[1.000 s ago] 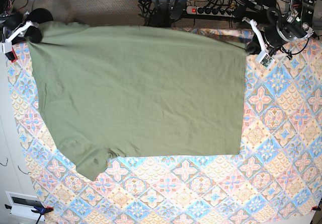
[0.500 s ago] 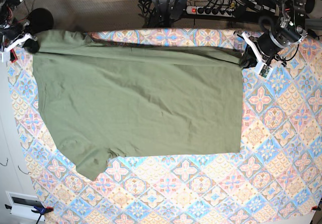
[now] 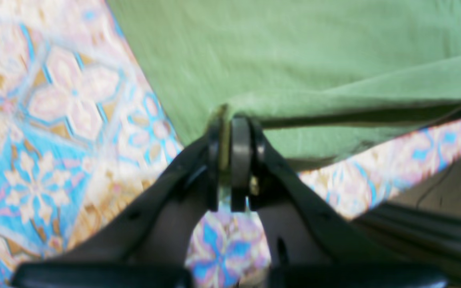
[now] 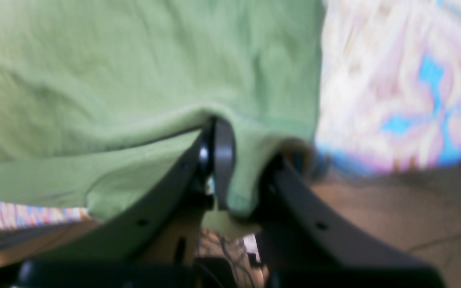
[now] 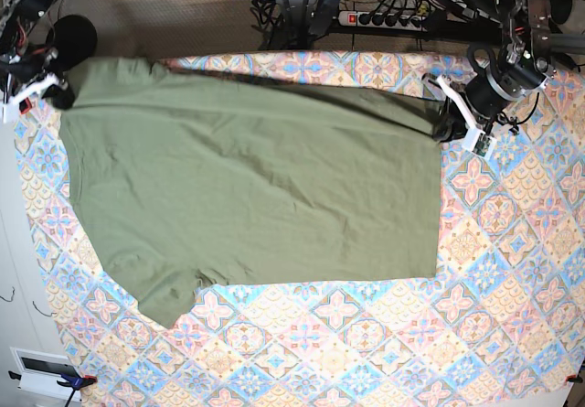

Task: Layout the t-shirt on the table in an organized manner, then fold the t-shirt properly
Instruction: 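Drag the shoulder corners with both grippers to smooth the t-shirt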

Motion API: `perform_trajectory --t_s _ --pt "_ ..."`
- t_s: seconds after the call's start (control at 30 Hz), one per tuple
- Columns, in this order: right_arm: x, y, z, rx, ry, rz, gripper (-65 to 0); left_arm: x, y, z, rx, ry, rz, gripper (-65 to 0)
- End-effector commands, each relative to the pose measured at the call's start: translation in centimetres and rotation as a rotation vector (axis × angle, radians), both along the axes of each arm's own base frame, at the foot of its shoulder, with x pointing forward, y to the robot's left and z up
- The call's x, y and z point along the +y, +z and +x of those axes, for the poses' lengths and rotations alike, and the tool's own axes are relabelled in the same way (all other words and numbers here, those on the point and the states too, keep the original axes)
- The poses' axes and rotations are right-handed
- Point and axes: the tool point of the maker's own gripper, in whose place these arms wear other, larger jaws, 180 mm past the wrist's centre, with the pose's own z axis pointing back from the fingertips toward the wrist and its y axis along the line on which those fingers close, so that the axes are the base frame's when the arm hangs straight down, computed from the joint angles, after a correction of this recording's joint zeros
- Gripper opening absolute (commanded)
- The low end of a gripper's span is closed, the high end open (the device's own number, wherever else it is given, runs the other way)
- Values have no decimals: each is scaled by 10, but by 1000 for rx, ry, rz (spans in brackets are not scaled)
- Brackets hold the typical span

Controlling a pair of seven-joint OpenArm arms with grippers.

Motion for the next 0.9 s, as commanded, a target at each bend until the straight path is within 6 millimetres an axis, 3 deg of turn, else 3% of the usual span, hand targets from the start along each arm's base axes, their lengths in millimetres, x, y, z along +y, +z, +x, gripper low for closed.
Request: perform_trajectory --t_s 0.0,0.13,0.27,0.67,0.87 --pt "-9 18 12 -62 2 -29 -643 2 3 3 -16 10 -9 -650" --pt "-9 19 15 -69 1 -28 -643 9 -7 9 0 44 -26 -650" --pt "-8 27 30 -111 1 -27 -643 -3 -19 15 24 20 -52 -650" --pt "-4 11 51 -94 -14 -5 -643 -36 -41 23 3 -30 -34 -650" --pt "-1 8 55 -86 -18 -11 -643 -29 -62 23 32 -1 -44 -650"
